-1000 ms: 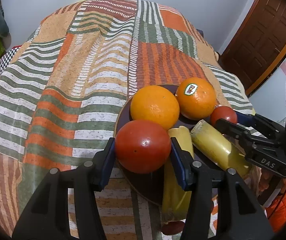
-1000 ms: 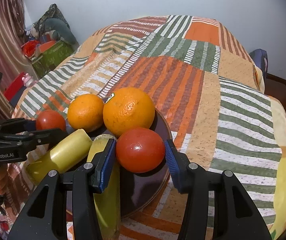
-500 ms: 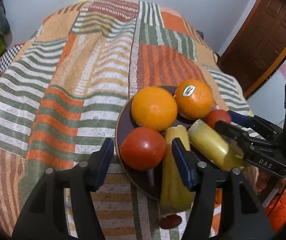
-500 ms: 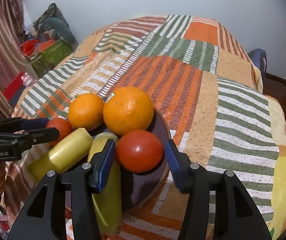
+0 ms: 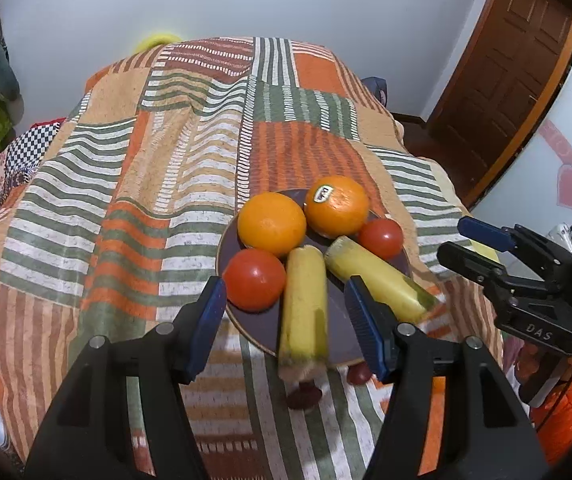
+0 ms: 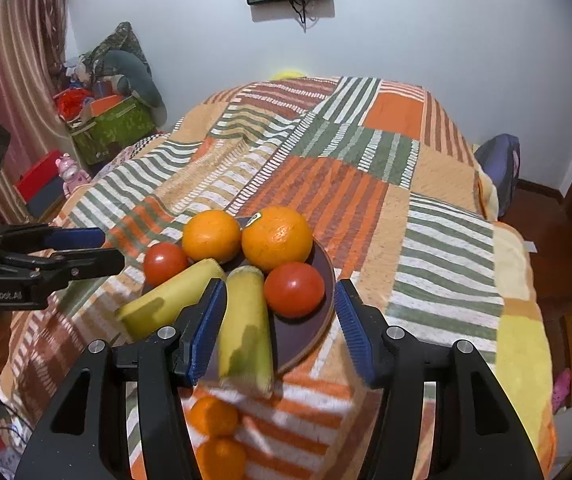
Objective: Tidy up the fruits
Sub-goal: 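Lower both red tomatoes onto the purple plate and open both tools, then grasp a small mandarin with the right tool while the left tool reaches a date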
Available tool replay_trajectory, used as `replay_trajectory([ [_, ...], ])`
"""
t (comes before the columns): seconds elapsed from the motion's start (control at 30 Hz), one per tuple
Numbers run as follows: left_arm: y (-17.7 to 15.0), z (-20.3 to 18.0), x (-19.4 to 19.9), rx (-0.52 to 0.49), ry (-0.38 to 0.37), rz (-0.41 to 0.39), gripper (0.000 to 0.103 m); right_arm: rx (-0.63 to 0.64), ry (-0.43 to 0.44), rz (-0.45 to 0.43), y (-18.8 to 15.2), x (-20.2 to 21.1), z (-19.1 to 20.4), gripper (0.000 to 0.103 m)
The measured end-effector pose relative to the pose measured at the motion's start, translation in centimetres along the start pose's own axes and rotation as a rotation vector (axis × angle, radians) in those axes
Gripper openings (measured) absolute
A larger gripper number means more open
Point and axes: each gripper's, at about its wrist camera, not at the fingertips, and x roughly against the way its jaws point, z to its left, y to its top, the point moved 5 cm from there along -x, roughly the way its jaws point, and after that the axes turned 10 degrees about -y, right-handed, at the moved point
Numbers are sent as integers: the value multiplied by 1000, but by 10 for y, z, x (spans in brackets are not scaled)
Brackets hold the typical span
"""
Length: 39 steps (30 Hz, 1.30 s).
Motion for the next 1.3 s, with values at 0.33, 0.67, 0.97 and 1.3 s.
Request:
replay_trajectory([
  [0.33,-35,-9,12,7,2,45,61,-10,19,1,-22,27,9,53],
  [0.67,-71,-7,-3,27,9,121,61,28,47,101,-62,14,28,53],
  [0.97,-86,-4,-29,41,-6,176,52,8,65,184,-97,4,29,53],
  [1.3,-88,-3,-43,37,-9,187,31,15,81,197,-104,-3,33,34],
])
